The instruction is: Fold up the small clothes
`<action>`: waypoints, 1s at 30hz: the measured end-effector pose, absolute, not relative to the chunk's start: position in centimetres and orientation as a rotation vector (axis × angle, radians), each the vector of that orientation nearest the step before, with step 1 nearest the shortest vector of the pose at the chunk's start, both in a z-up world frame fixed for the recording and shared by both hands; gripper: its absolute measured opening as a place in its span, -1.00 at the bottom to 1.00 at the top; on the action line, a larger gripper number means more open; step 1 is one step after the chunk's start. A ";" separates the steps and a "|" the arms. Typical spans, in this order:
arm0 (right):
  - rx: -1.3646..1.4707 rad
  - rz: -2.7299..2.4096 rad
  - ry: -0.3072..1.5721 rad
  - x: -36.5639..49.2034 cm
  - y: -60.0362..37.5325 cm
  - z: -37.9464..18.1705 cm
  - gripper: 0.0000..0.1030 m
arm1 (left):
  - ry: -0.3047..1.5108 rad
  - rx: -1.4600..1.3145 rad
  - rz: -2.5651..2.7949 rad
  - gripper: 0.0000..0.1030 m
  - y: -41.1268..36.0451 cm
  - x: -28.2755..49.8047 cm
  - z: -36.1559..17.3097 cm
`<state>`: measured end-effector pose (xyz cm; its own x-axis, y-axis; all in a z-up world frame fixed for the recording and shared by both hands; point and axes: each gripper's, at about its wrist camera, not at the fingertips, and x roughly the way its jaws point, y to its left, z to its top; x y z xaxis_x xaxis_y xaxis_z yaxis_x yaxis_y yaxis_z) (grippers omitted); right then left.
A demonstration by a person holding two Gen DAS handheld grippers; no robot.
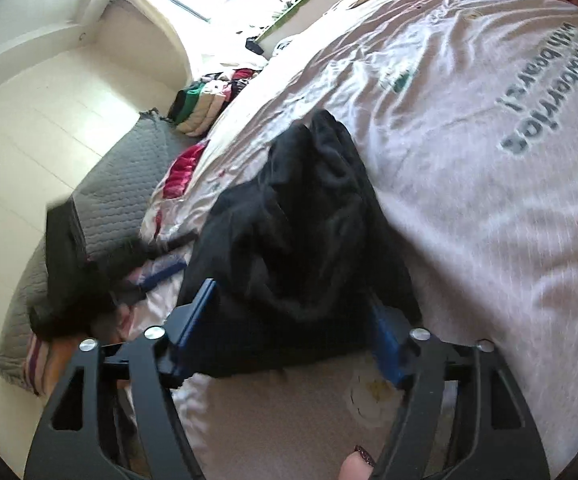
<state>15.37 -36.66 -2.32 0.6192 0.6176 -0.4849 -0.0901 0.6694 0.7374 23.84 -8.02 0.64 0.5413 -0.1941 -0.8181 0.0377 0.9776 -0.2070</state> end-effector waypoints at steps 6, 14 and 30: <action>0.676 0.472 0.897 20.8 -36.1 -1.8 0.45 | 0.987 -0.137 -0.151 0.11 -7.9 22.1 -0.1; 0.493 0.524 0.915 22.7 -34.3 -0.6 -0.54 | 0.976 -0.120 -0.167 0.11 -8.7 21.4 0.3; 0.343 0.366 0.878 20.3 -34.6 -2.5 -0.22 | 1.009 -0.144 -0.211 0.12 -9.1 20.8 -0.5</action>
